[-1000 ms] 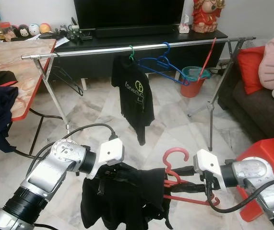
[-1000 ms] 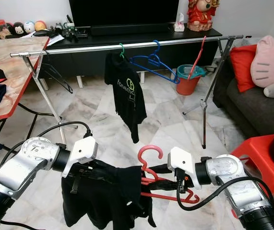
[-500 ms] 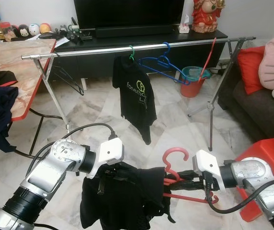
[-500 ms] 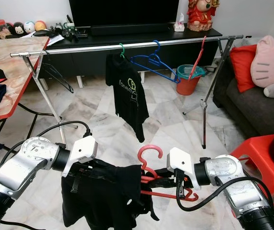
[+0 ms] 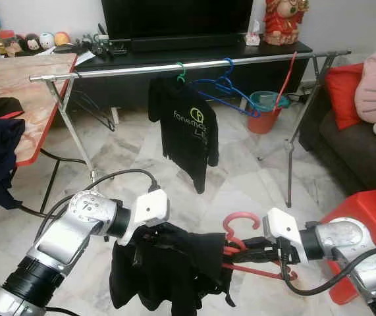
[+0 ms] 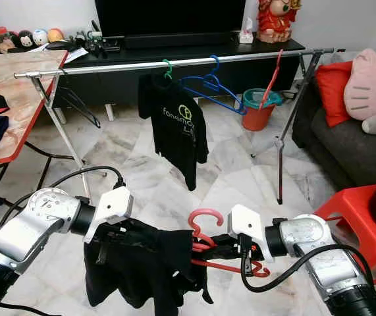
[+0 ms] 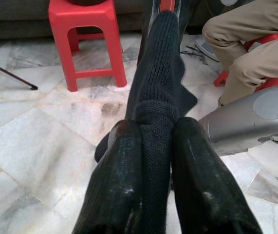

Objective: Hang hanger

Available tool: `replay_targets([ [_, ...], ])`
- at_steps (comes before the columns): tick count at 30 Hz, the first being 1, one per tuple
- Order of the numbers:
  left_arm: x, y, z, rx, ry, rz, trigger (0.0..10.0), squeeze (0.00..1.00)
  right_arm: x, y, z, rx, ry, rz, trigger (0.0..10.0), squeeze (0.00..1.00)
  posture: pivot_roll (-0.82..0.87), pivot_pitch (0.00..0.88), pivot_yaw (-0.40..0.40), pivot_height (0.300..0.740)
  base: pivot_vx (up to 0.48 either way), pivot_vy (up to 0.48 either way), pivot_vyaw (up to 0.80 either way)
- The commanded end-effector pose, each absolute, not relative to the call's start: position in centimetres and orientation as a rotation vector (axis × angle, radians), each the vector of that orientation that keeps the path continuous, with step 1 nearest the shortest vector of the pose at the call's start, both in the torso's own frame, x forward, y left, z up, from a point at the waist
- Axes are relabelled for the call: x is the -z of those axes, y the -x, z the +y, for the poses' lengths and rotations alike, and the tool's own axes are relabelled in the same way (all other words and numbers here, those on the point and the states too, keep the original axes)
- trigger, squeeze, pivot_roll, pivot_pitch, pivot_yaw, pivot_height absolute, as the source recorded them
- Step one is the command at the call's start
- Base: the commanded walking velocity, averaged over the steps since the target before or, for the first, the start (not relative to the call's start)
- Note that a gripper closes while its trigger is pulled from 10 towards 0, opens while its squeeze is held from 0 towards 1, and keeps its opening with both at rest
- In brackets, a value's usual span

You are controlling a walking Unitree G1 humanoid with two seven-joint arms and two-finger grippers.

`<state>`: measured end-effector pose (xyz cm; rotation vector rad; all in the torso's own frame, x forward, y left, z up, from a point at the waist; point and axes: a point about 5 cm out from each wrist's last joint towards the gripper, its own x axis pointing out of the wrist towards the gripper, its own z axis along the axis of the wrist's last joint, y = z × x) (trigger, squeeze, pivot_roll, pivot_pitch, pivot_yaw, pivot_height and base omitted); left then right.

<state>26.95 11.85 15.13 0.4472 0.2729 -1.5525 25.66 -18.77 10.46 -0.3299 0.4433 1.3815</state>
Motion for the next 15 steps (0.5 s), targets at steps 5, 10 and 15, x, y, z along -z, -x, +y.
replay_targets([
  [5,-16.46,-27.22,11.43,1.562,-0.457,0.212,10.0,1.00,-10.74,-25.69,-18.29,-1.368,0.318,0.404,0.0,0.00,-0.12,0.000,-0.013,0.740,0.000,0.000,0.00],
  [10,-16.69,-27.29,11.40,1.561,-0.461,0.197,10.0,1.00,-10.68,-25.76,-18.10,-1.353,0.310,0.393,0.0,0.00,-0.12,0.000,-0.012,0.740,0.000,0.000,0.00],
  [15,-17.08,-27.70,11.63,1.530,-0.478,0.185,10.0,1.00,-10.65,-25.77,-17.83,-1.340,0.297,0.378,0.0,0.00,-0.12,0.000,-0.012,0.740,0.000,0.000,0.00],
])
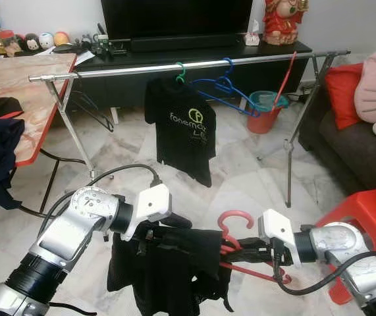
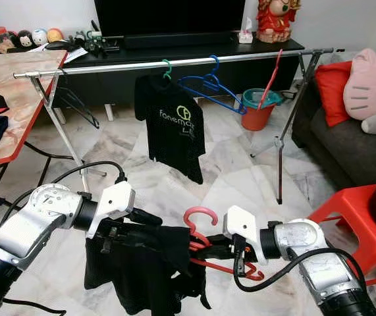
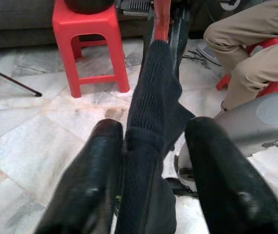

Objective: Hang hanger

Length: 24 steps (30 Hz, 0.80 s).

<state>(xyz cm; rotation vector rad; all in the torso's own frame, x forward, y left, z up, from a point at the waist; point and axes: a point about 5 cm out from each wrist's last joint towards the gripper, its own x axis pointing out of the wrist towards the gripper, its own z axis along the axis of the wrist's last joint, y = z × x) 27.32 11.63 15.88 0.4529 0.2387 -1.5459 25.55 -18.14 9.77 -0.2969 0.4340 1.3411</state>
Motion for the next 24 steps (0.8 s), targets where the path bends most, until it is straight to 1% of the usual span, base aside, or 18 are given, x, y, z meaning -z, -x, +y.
replay_targets([
  [1,-17.1,-27.8,11.7,1.519,-0.485,0.185,10.0,1.00,-10.6,-25.8,-17.8,-1.337,0.294,0.376,0.0,0.00,-0.12,0.000,-0.012,0.740,0.000,0.000,0.00],
  [10,-17.6,-28.5,12.8,1.464,-0.499,0.180,10.0,1.00,-10.2,-25.0,-17.8,-1.318,0.264,0.380,0.0,0.00,-0.12,0.000,-0.017,0.740,0.000,0.000,0.00],
  [21,-17.8,-28.3,12.6,1.460,-0.474,0.162,10.0,1.00,-10.0,-25.0,-17.8,-1.274,0.254,0.370,0.0,0.00,-0.12,0.000,-0.020,0.740,0.000,0.000,0.00],
  [22,-17.8,-28.3,12.8,1.451,-0.483,0.163,10.0,0.92,-10.0,-25.1,-17.8,-1.259,0.254,0.366,0.0,0.00,-0.11,0.000,-0.022,0.740,0.000,0.000,0.00],
  [23,-17.9,-28.4,13.1,1.423,-0.466,0.145,10.0,0.00,-10.1,-25.3,-17.9,-1.232,0.257,0.355,0.0,0.00,-0.11,0.000,-0.023,0.740,0.000,0.000,0.00],
  [24,-17.9,-28.4,13.1,1.423,-0.466,0.145,10.0,0.00,-10.1,-25.3,-17.9,-1.232,0.257,0.355,0.0,0.00,-0.11,0.000,-0.023,0.740,0.000,0.000,0.00],
])
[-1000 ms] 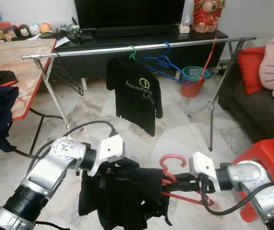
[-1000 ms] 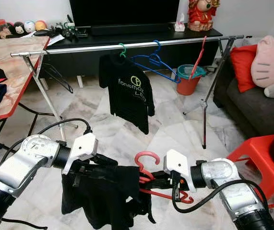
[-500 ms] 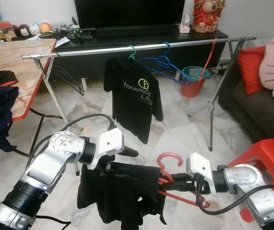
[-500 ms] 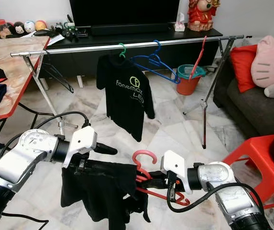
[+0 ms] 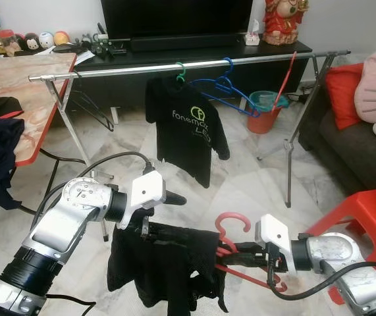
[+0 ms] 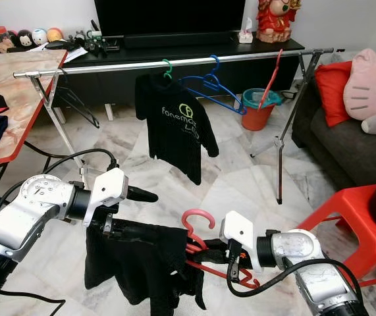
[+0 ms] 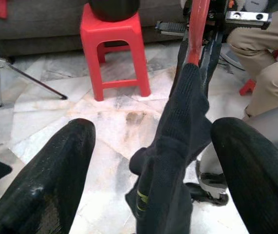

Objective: Hang hanger

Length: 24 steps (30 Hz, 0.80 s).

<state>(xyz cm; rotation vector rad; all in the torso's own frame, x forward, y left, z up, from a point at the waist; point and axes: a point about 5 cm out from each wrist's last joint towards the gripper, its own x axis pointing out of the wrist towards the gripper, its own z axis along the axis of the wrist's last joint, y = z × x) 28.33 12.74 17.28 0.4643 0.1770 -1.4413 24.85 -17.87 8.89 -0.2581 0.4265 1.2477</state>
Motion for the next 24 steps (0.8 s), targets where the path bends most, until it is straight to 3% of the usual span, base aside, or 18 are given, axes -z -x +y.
replay_targets([
  [1,-18.0,-28.5,13.4,1.400,-0.433,0.132,10.0,0.00,-10.1,-25.8,-18.1,-1.175,0.253,0.332,0.0,0.00,-0.11,0.000,-0.024,0.740,0.000,0.000,0.00],
  [6,-18.3,-28.7,13.6,1.353,-0.397,0.095,10.0,0.00,-10.1,-26.5,-17.9,-1.097,0.245,0.304,0.0,0.00,-0.11,0.000,-0.030,0.740,0.000,0.000,0.00],
  [13,-19.9,-30.1,13.9,1.104,-0.282,-0.084,10.0,0.00,-10.2,-27.7,-17.9,-0.911,0.222,0.244,0.0,0.00,-0.12,0.000,-0.035,0.740,0.000,0.000,0.00],
  [17,-20.0,-30.2,14.0,1.057,-0.260,-0.116,10.0,0.00,-10.3,-28.0,-17.9,-0.859,0.205,0.234,0.0,0.00,-0.12,0.000,-0.037,0.740,0.000,0.000,0.00],
  [20,-19.7,-31.0,14.3,0.846,-0.230,-0.168,10.0,0.00,-11.0,-29.9,-17.7,-0.629,0.110,0.152,0.0,0.00,-0.13,0.000,-0.039,0.740,0.000,0.000,0.00],
  [24,-19.3,-31.3,14.1,0.744,-0.205,-0.180,10.0,0.00,-11.7,-30.5,-17.0,-0.583,0.048,0.117,0.0,0.00,-0.13,0.000,-0.042,0.740,0.000,0.000,0.00],
])
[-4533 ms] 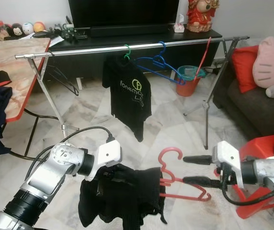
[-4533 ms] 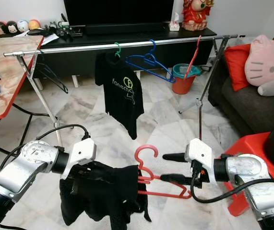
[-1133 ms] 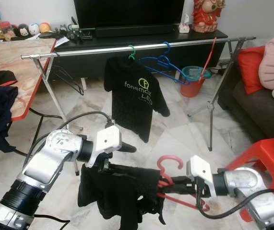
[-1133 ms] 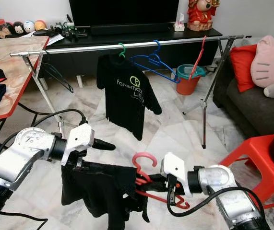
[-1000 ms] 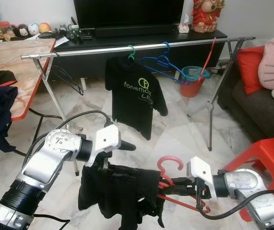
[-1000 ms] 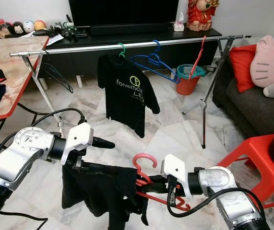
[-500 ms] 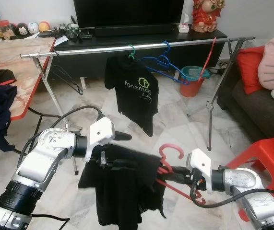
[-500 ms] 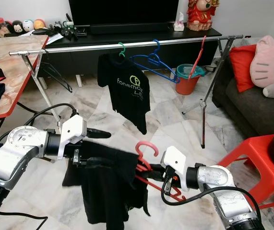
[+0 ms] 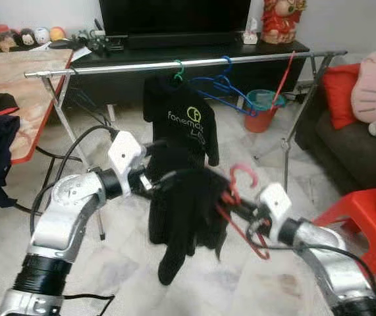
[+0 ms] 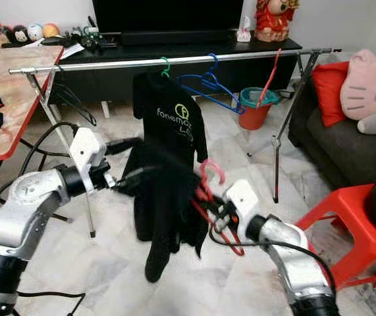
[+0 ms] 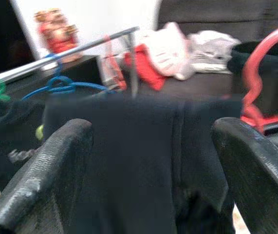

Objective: Hang hanger

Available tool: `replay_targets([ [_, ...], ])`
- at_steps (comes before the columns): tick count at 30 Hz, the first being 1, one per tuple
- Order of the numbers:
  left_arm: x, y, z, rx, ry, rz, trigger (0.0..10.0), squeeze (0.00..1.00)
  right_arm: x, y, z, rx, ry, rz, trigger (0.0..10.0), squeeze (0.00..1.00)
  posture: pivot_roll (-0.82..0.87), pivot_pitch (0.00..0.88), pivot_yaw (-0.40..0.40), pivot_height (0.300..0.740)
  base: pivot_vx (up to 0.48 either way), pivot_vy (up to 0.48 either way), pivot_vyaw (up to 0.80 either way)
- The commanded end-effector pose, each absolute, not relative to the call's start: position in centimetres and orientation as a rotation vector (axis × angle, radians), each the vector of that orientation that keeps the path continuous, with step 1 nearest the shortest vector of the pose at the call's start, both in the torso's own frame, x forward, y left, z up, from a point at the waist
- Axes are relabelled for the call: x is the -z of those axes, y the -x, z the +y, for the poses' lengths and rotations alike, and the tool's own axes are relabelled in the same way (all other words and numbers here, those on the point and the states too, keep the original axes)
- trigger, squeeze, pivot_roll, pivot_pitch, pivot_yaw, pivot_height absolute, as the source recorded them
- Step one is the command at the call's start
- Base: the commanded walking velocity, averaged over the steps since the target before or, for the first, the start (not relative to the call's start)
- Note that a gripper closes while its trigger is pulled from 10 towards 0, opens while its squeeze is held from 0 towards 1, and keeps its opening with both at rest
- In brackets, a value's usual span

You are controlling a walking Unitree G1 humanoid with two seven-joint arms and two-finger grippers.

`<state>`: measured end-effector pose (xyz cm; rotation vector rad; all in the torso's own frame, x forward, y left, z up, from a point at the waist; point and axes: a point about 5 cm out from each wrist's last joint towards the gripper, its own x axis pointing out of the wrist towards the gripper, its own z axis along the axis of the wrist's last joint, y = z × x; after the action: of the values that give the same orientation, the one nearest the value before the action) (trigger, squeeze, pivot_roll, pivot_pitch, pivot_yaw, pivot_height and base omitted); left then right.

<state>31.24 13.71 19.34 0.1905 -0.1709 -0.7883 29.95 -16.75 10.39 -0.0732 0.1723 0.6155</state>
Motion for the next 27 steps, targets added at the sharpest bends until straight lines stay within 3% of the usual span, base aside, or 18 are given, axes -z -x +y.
replay_targets([
  [1,-18.9,-31.3,13.9,0.711,-0.210,-0.175,10.0,0.00,-11.9,-30.8,-16.7,-0.566,0.052,0.103,0.0,0.00,-0.13,0.000,-0.045,0.740,0.000,0.000,0.00],
  [7,-17.5,-31.6,12.3,0.598,-0.220,-0.154,10.0,0.00,-12.9,-32.3,-15.5,-0.559,0.020,0.083,0.0,0.00,-0.11,0.000,-0.061,0.740,0.000,0.000,0.00],
  [19,-16.5,-31.0,9.0,0.610,-0.314,-0.139,10.0,0.00,-13.6,-32.6,-12.0,-0.718,-0.008,0.078,0.0,0.00,-0.10,0.000,-0.086,0.740,0.000,0.000,0.00],
  [27,-16.3,-30.5,8.5,0.660,-0.449,-0.150,10.0,0.00,-14.1,-33.1,-11.6,-0.726,-0.009,0.070,0.0,0.00,-0.10,0.000,-0.100,0.740,0.000,0.000,0.00],
])
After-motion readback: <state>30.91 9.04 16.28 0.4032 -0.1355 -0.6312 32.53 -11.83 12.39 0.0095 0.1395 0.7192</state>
